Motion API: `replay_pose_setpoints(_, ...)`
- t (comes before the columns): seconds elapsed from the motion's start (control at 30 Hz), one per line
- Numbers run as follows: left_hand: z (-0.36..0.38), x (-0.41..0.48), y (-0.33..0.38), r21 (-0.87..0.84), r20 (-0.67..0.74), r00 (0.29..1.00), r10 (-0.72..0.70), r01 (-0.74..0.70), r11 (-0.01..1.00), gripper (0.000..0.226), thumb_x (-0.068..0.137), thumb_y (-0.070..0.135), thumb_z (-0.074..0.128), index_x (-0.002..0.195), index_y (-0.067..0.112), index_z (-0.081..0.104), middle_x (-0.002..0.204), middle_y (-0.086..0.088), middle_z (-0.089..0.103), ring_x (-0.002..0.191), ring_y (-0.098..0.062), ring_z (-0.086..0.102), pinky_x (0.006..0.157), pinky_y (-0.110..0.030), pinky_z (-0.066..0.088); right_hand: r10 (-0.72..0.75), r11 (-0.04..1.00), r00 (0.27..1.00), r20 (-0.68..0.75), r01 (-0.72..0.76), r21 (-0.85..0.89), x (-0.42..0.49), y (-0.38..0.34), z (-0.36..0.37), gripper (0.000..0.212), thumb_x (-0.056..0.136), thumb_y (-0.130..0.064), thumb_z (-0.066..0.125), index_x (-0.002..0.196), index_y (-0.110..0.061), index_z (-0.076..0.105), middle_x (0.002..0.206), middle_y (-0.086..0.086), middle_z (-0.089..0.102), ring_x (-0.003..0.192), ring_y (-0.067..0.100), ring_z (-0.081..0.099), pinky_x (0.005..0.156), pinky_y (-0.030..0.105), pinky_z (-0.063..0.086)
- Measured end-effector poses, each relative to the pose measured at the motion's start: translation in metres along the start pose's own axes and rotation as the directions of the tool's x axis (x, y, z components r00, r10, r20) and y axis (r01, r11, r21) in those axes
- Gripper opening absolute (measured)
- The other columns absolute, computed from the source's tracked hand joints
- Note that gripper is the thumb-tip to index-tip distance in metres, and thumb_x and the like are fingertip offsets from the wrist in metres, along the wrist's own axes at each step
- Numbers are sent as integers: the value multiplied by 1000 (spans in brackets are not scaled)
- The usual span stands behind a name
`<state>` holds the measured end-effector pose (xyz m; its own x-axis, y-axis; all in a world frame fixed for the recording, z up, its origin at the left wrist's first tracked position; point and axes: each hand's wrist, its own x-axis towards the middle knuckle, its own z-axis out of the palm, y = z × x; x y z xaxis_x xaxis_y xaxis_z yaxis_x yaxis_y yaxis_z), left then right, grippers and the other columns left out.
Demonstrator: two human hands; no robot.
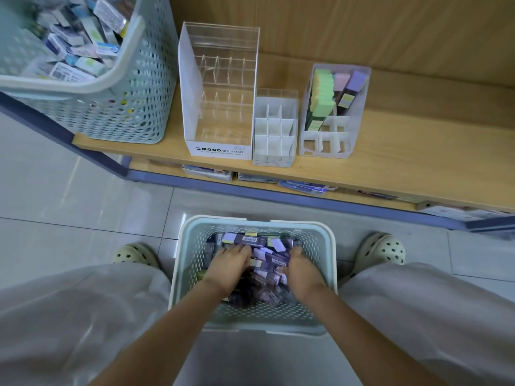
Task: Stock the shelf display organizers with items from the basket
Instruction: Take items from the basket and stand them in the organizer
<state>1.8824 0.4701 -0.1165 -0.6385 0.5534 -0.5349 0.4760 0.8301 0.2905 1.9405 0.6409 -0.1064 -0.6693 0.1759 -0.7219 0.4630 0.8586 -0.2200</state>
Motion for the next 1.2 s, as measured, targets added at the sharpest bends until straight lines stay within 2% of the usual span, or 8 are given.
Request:
replay_pose_setpoints(0.2,1,-13,-4,-194,132,991,29,-3,981,47,96,26,49,141,21,34,146,-3,39,133,-24,34,107,-34,30,-5,993,998,-70,14,120,-19,-4,-15,33,91,2,42,122,-3,32,118,18,59,106,31,60,85,39,46)
replay_pose_setpoints(0.43,4,-3,17,10,43,994,-101,101,995,38,96,26,47,134,21,44,142,-4,39,133,-24,33,106,-35,22,-18,951,987,-161,67,303,-50,8,-46,16,95,-10,46,104,-10,33,103,19,62,92,36,61,67,34,41)
replay_pose_setpoints(0.57,5,-7,23,-219,22,987,-162,163,962,27,99,17,40,124,10,45,127,-14,54,114,-32,53,89,-37,39,2,927,986,-164,60,371,-59,13,-56,22,96,-19,50,109,-10,36,102,14,61,96,35,60,69,32,38)
replay_pose_setpoints(0.67,-8,-19,34,-676,-20,967,-253,173,716,16,97,11,44,111,5,40,94,-14,62,84,-31,59,69,-34,42,-44,899,983,-177,116,422,-67,9,-62,29,95,-20,52,116,-6,38,106,15,63,95,32,61,75,33,43)
replay_pose_setpoints(0.8,-39,-42,67,-995,94,942,-323,85,-44,9,99,6,41,106,9,45,83,-4,57,74,-16,56,65,-24,47,-104,772,970,-220,218,597,-86,-6,-65,21,94,-14,53,111,-10,40,111,14,61,94,25,60,90,42,48)
replay_pose_setpoints(0.87,-47,-49,75,-966,96,964,-246,31,-258,21,99,21,45,116,9,50,98,-11,65,81,-20,63,70,-33,51,-115,680,970,-216,235,695,-96,-15,-63,18,95,-11,51,109,-9,39,104,8,60,93,21,60,89,44,51)
replay_pose_setpoints(1.07,-74,-70,89,-992,14,972,-233,-16,-129,24,97,33,43,107,15,55,109,-10,66,98,-23,64,82,-35,50,-234,764,924,-304,368,530,-126,-28,-71,22,96,-19,51,114,-8,56,91,5,64,86,27,64,82,44,51)
replay_pose_setpoints(1.2,-91,-85,93,-991,-29,977,-209,-56,-123,28,97,31,43,109,11,58,100,-9,70,88,-21,66,65,-26,53,-304,798,853,-423,471,375,-143,-30,-83,22,92,-22,57,112,-15,64,79,-9,47,71,7,49,66,10,37)
